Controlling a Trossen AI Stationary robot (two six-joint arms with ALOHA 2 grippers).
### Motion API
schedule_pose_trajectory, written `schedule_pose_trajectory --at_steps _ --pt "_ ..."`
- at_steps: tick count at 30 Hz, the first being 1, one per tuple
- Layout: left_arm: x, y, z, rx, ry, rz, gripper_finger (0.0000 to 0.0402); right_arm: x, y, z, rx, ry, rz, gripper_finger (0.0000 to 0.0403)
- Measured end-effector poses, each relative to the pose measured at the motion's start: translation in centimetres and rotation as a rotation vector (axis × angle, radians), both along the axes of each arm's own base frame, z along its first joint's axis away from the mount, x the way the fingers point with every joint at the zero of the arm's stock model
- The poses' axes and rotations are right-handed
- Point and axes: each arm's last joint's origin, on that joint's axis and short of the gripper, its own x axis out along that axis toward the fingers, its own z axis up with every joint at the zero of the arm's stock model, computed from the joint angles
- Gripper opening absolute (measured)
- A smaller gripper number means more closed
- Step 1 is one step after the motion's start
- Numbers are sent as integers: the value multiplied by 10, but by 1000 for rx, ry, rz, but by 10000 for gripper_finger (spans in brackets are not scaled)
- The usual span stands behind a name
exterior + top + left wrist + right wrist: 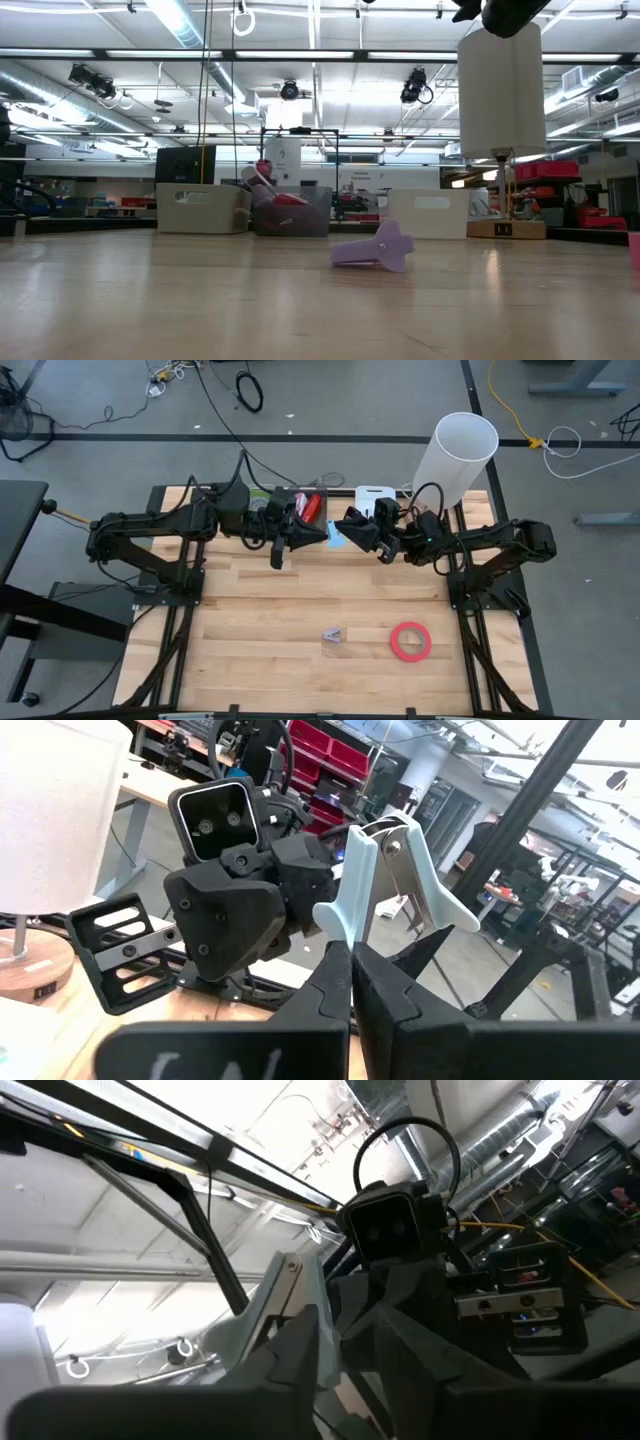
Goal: Pick and place Stapler, Stapler remover, tape
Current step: Put the light blue staple remover into the white bin
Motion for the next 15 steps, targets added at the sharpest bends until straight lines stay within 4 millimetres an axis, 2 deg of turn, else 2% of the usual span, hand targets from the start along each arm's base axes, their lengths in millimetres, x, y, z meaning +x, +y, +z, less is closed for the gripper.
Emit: schedule_pose_trajectory --at_steps 7,15 --pt "-4 0 1 18 5 1 2 0 0 0 -6 0 2 139" --pt "-26 5 9 60 24 49 1 -7 -4 7 -36 -4 23 134"
